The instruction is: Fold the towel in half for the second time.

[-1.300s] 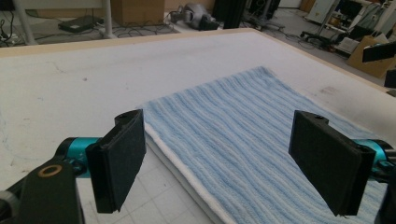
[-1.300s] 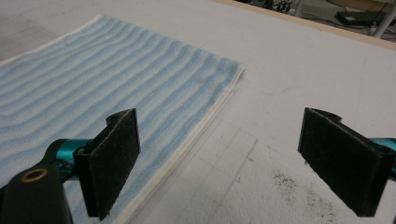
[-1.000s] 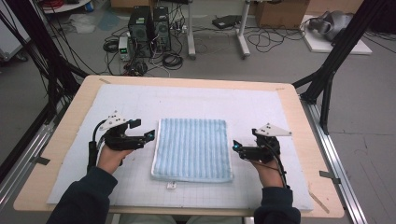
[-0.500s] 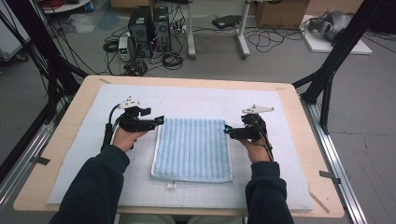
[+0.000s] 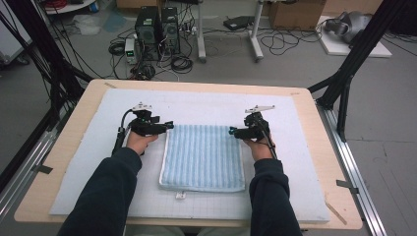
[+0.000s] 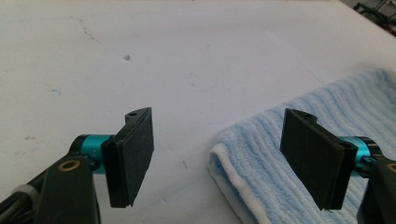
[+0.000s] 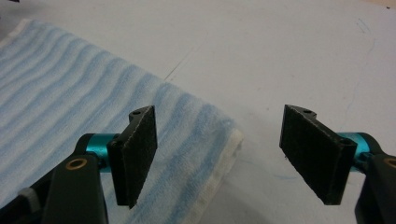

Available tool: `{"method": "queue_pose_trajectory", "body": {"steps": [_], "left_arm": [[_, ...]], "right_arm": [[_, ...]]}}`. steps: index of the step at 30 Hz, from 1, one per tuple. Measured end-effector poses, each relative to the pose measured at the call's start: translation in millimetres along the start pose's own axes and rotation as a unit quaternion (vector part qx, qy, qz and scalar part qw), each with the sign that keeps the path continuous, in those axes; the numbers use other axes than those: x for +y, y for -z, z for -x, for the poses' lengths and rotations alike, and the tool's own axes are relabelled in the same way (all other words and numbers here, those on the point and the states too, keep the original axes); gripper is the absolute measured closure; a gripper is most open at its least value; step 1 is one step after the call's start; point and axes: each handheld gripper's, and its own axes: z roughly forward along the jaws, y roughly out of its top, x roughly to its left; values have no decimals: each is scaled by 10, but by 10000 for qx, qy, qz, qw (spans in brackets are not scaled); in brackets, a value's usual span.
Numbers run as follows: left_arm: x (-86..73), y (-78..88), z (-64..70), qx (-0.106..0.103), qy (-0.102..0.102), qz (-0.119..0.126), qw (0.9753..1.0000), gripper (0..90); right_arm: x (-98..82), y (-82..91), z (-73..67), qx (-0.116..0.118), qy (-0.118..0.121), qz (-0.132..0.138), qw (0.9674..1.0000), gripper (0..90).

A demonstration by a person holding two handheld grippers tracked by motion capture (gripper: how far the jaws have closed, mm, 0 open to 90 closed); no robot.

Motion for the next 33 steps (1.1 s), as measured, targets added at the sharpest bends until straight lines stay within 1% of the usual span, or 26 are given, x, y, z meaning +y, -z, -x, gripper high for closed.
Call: {"method": "queue_pose_trajectory", "body": {"steps": [1, 4, 5, 6, 7, 8, 11, 12, 13, 14, 15, 16, 17, 18, 19, 20, 21, 22, 23, 25, 26, 27, 29, 30, 32, 33], "left_arm": [[4, -24, 9, -15, -53, 7, 10000, 298], [-4, -104, 20, -13, -126, -120, 9998, 326], [-15, -127, 24, -6, -140, -178, 9997, 336], [-12, -152, 29, 50, -186, -311, 9993, 355], [-8, -168, 39, 65, -212, -372, 9991, 379], [-7, -175, 52, 93, -282, -409, 9987, 396], [-12, -189, 109, 190, -511, -431, 9976, 533], [-14, -191, 130, 197, -646, -475, 9966, 578], [-16, -191, 145, 159, -731, -500, 9959, 642], [-20, -195, 163, 117, -816, -496, 9954, 707], [-23, -197, 182, 97, -914, -502, 9945, 754], [-25, -198, 197, 93, -966, -500, 9940, 808], [-25, -197, 201, 101, -948, -506, 9942, 838], [-23, -195, 198, 103, -926, -519, 9943, 853], [-22, -194, 189, 92, -842, -502, 9951, 861], [-20, -191, 183, 83, -754, -493, 9959, 866], [-16, -184, 177, 94, -695, -485, 9964, 870], [-11, -177, 185, 140, -630, -417, 9970, 871], [-1, -163, 186, 140, -630, -366, 9972, 873], [53, -107, 196, 124, -576, -67, 9982, 873], [82, -78, 192, 98, -517, 112, 9986, 873], [113, -53, 189, 57, -465, 237, 9986, 874], [163, -20, 198, 33, -470, 367, 9982, 873], [178, -7, 205, 3, -478, 397, 9981, 874], [187, 25, 211, -112, -453, 457, 9979, 873], [188, 38, 210, -160, -446, 435, 9979, 873]], "right_arm": [[3, -13, 12, 6, 10, 5, 10000, 294], [-6, -43, 41, -9, -21, -57, 10000, 312], [-14, -56, 50, -27, -26, -88, 10000, 320], [-19, -67, 57, -24, -37, -110, 9999, 329], [-30, -86, 75, -19, -51, -121, 9999, 339], [-36, -102, 86, -2, -69, -137, 9999, 359], [-57, -173, 97, -12, -101, -193, 9998, 405], [-60, -194, 95, 0, -89, -220, 9997, 424], [-66, -229, 83, 23, -43, -258, 9997, 453], [-71, -258, 71, -4, 10, -309, 9995, 461], [-72, -268, 63, -53, 49, -294, 9995, 485], [-68, -266, 59, -95, 62, -297, 9995, 525], [-68, -261, 57, -74, 99, -306, 9995, 587], [-66, -257, 53, 18, 164, -307, 9994, 704], [-63, -255, 36, 71, 224, -325, 9992, 763], [-49, -258, -8, 39, 369, -355, 9987, 829], [-39, -259, -45, -37, 479, -384, 9981, 838], [-30, -256, -64, -66, 521, -381, 9979, 843], [-23, -241, -68, -93, 486, -335, 9982, 847], [-2, -187, -53, -99, 407, -163, 9990, 848], [13, -154, -41, -105, 377, -57, 9992, 848], [34, -120, -34, -121, 320, 36, 9994, 849], [79, -71, -31, -163, 320, 188, 9992, 849], [96, -53, -46, -217, 318, 226, 9990, 849], [109, -32, -55, -226, 305, 278, 9989, 848], [100, -14, -69, -230, 286, 293, 9989, 848]]}}
